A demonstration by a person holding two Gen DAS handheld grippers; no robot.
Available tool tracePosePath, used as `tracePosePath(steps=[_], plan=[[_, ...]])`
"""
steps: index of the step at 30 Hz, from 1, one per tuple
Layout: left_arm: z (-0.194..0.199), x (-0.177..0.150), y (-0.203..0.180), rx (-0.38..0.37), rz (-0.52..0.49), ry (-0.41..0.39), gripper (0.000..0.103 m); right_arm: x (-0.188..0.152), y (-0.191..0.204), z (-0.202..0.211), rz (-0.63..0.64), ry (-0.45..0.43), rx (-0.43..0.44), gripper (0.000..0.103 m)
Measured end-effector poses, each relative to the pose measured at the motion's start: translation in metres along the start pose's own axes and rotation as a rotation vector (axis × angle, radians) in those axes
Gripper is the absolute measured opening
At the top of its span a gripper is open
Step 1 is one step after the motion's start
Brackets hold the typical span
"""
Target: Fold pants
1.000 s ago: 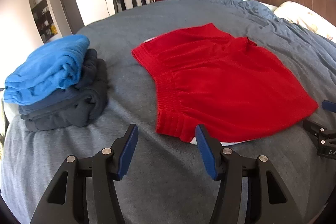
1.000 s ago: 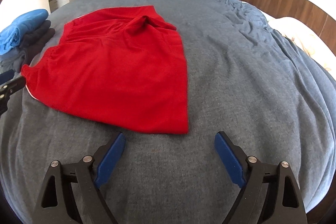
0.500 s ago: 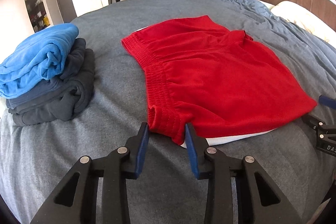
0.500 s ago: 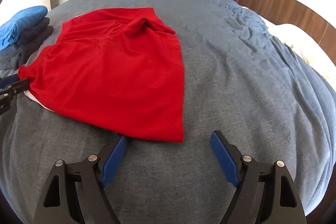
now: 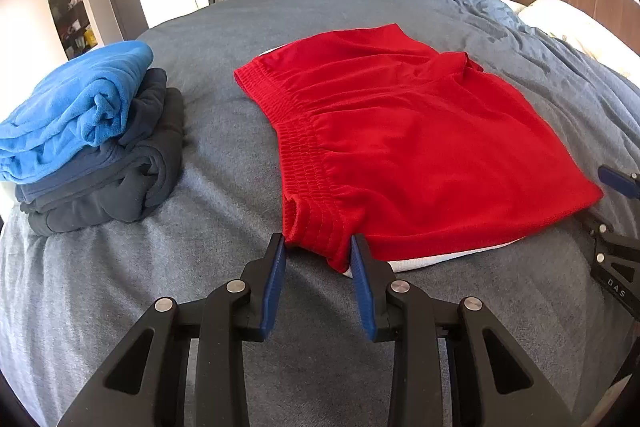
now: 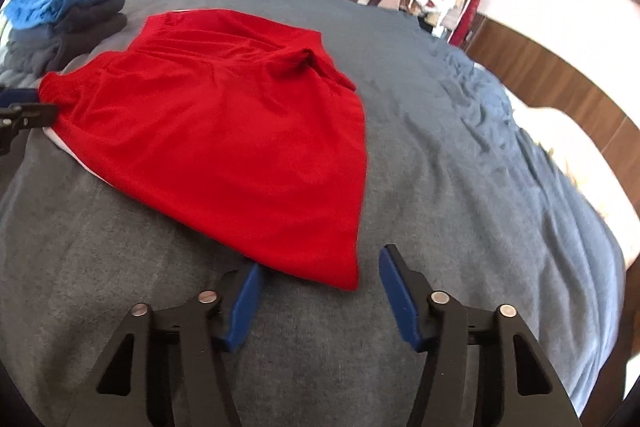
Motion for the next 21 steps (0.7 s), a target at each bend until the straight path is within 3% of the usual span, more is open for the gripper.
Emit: tracePosePath(steps=[5,8,15,21], plan=[[0.001,0.000,0.000,0.003,-0.004,-0.001,0.031,0.004,0.011,0.006,0.084,-0.052,0.005,0.020],[0.003,0.001,-0.001,-0.001,-0.001,-0.005,0.028,0.004,0.013,0.009,0.093,-0.051,0.036,0.008],[0.021,0.003,-0.008,0.003,0.001,-0.036,0.025,0.006,0.005,0.027,0.131,-0.090,0.016,0.005],[0.040,-0.003,-0.009,0.026,0.013,-0.049,0.025,0.004,0.000,0.050,0.146,-0.100,0.052,0.004]])
Point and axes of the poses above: each gripper's, at about its wrist camera, not at the fingertips, and z roughly against the way its jaws point, y to its left, x to its top, the point moved 7 cm from there along -z, roughly the way its jaws point, and after that the axes turned 10 degrees about -x, right-handed, at the moved point
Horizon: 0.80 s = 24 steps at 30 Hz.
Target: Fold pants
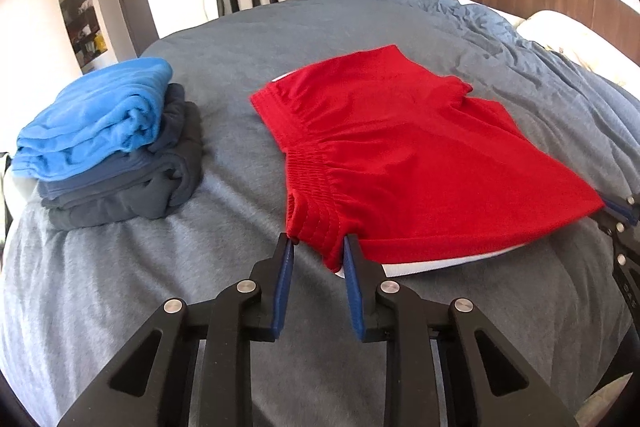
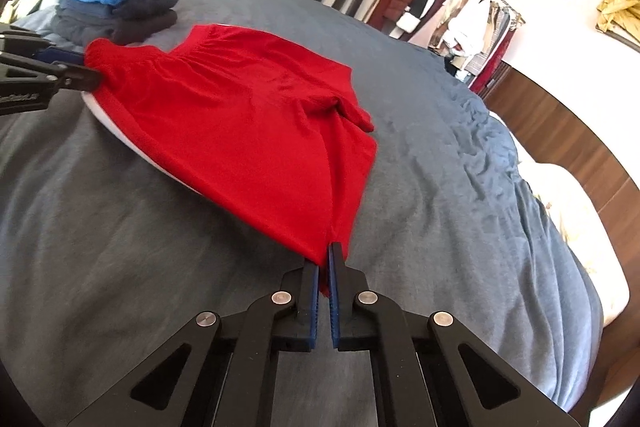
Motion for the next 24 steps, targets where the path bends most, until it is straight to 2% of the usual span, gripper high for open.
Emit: tracePosePath(steps=[3,8,14,17,18,19,20,21,22,24], plan=[[0.007,-0.005,0.002,0.002,0.006,0.002,0.025,-0.005,0.004,0.013,0.010,0.007,0.045,0.004],[0.015,-0.017,-0.001,0.013,-0.008,0.009,0.025,-0.013,0.011,0.032,0.053,-0.001,0.043,0.004],[0.010,-0.027,0.004,0.011,0.030,0.029,0.026,-0.023,0.018,0.027,0.030,0.045,0.070,0.005],[0.008,-0.033,0.005,0.013,0.048,0.041,0.033,-0.025,0.019,0.023,0.006,0.062,0.078,0.006],[0.011,-0.035,0.005,0.010,0.054,0.039,0.038,-0.026,0.019,0.022,-0.002,0.067,0.085,0.007],[0.013,-0.036,0.005,0.007,0.055,0.038,0.045,-0.027,0.019,0.023,-0.013,0.072,0.094,0.018],[0.018,-0.038,0.005,0.010,0.057,0.033,0.058,-0.028,0.020,0.023,-0.020,0.076,0.109,0.037],[0.022,-0.038,0.004,0.018,0.056,0.025,0.061,-0.028,0.019,0.026,-0.030,0.073,0.127,0.044],[0.028,-0.038,0.003,0.024,0.051,0.016,0.061,-0.028,0.018,0.029,-0.039,0.064,0.131,0.048],[0.038,-0.037,0.001,0.040,0.040,0.007,0.061,-0.027,0.016,0.037,-0.046,0.049,0.134,0.048]])
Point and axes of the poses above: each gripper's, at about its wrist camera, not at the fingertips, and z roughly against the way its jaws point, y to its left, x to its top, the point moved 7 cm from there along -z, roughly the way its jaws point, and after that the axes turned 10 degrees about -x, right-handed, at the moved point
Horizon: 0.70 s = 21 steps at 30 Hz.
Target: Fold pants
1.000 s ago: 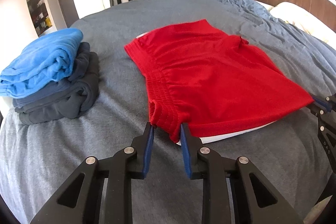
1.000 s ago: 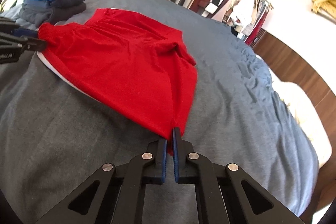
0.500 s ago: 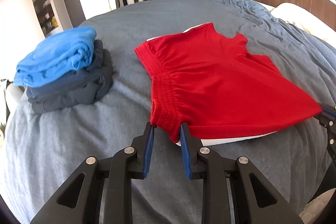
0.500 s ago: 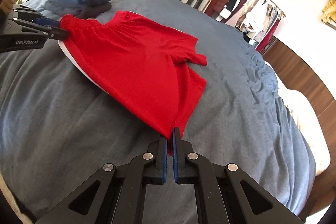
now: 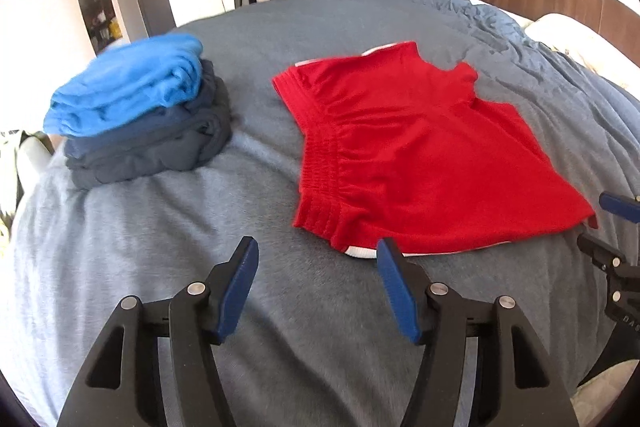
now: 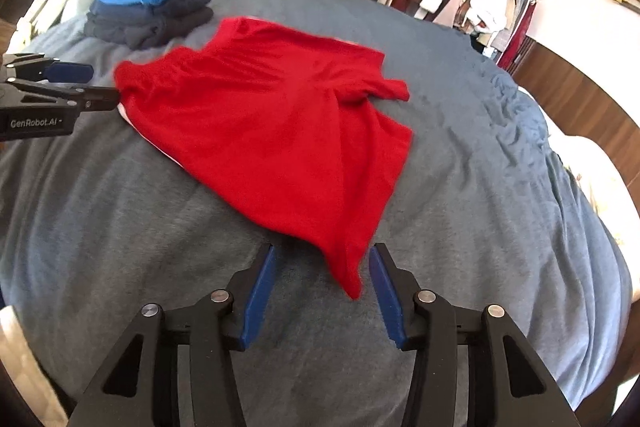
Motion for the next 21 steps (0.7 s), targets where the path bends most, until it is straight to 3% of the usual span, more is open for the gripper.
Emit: tracePosePath(steps=[14,21], plan=[[0.044,0.055,-0.005,0.007,0.004,-0.129,0.061,0.052,-0.040,0.016,-0.220,-0.087,0.147,0.048],[0.040,0.108,0.000,0.079,-0.091,-0.196,0.066,0.117,-0.076,0.003,-0.205,-0.191,0.115,0.048]])
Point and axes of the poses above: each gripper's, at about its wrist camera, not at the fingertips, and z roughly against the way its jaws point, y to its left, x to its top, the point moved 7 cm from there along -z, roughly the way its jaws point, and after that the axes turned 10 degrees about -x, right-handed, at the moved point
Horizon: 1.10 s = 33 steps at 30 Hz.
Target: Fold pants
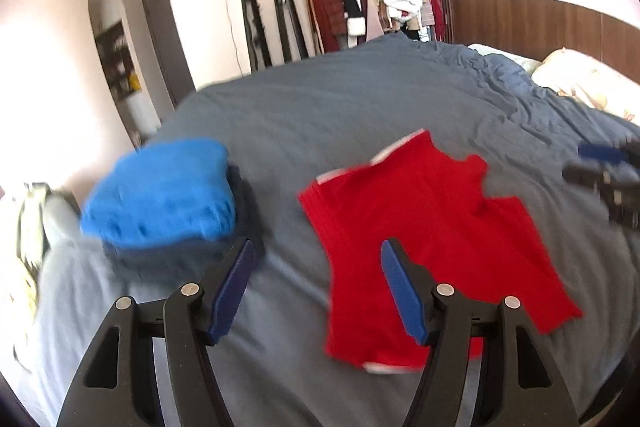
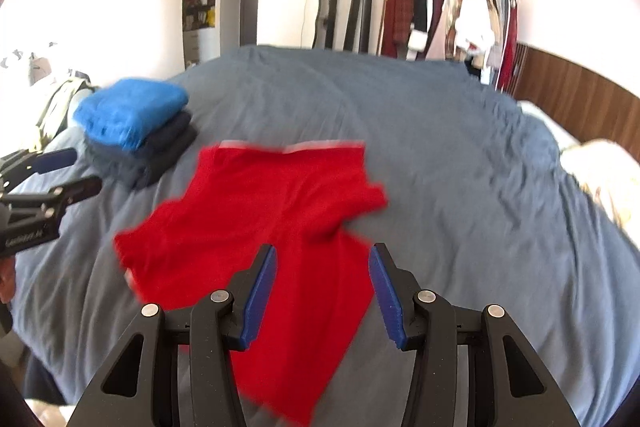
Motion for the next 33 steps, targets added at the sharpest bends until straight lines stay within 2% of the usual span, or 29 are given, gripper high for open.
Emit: tracePosePath(steps=[4,8,15,18,26,29,33], plan=[[-0.017,0.023,0.006,0.007,-0.051,-0.010,0.066,0.041,-0.014,-0.026,-0.001,-0.015,-0.002,0.048],[-0.040,0.038,0.010,-0.003,-0.090,-0.017,0.066,0.066,-0.023,-0.053,-0.018,-0.015,0.001,0.048],[-0.084,0.057,0.026,-0.052,-0.037,0.026,0.066,0.093,-0.022,-0.108,-0.020,0.008,0.031,0.048],[-0.089,0.070,0.028,-0.053,-0.040,0.054,0.066,0.103,-0.022,-0.125,0.006,0.040,0.040,0.048],[-0.068,0.117,0.022,-0.092,-0.067,0.178,0.066,0.141,-0.035,-0.134,0.108,0.218,0.105,0.048],[-0.069,0.129,0.019,-0.101,-0.123,0.209,0.066,0.158,-0.034,-0.141,0.187,0.263,0.145,0.048],[-0.087,0.135,0.027,-0.142,-0.125,0.225,0.066,0.175,-0.023,-0.155,0.318,0.300,0.185,0.048]])
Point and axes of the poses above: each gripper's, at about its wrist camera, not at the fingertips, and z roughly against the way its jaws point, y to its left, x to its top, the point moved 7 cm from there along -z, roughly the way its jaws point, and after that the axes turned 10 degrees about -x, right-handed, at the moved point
